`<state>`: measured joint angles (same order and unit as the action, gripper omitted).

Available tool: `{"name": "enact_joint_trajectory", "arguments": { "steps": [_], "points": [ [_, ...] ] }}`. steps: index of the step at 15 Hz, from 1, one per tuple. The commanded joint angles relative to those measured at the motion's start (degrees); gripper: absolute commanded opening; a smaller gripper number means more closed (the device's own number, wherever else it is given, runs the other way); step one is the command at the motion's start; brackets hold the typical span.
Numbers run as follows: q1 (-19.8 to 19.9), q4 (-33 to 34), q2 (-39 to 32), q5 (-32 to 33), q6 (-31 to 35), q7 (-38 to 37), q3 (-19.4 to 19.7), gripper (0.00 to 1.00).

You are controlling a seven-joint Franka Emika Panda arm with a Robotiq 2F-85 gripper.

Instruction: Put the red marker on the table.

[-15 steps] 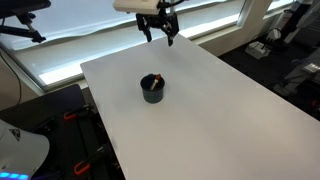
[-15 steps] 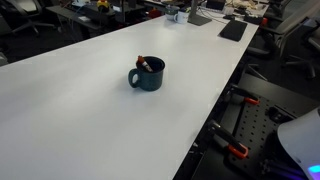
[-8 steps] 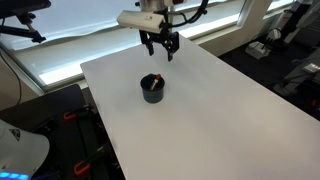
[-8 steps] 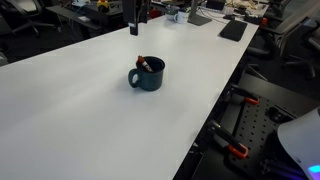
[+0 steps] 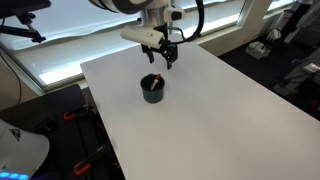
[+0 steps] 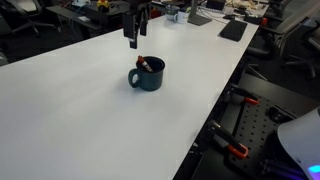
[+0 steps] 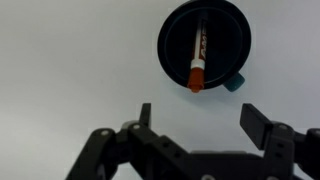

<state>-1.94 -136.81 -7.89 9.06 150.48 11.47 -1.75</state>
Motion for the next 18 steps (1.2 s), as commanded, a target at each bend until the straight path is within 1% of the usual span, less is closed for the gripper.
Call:
{"name": "enact_joint_trajectory", "arguments": {
  "steps": [1, 2, 3, 5, 8, 9, 13, 18],
  "points": [
    [-0.01, -1.29, -0.89, -0.05, 3.14, -0.28, -0.36, 0.88],
    [0.06, -1.41, -1.14, -0.41, 3.18, 0.03, -0.5, 0.88],
    [0.14, -1.6, -1.38, -0.82, 3.28, 0.35, -0.66, 0.86],
    [0.2, -1.69, -1.75, -1.1, 3.1, 0.53, -0.82, 0.86],
    [0.3, -1.78, -2.05, -1.49, 2.67, 0.66, -0.98, 0.81],
    [0.31, -1.84, -2.09, -1.48, 2.6, 0.65, -0.97, 0.82],
    [0.41, -2.07, -2.43, -1.14, 2.54, 0.74, -0.8, 0.79],
    [0.41, -2.03, -3.93, -0.62, 3.16, 0.64, -0.67, 0.79]
  ]
}}
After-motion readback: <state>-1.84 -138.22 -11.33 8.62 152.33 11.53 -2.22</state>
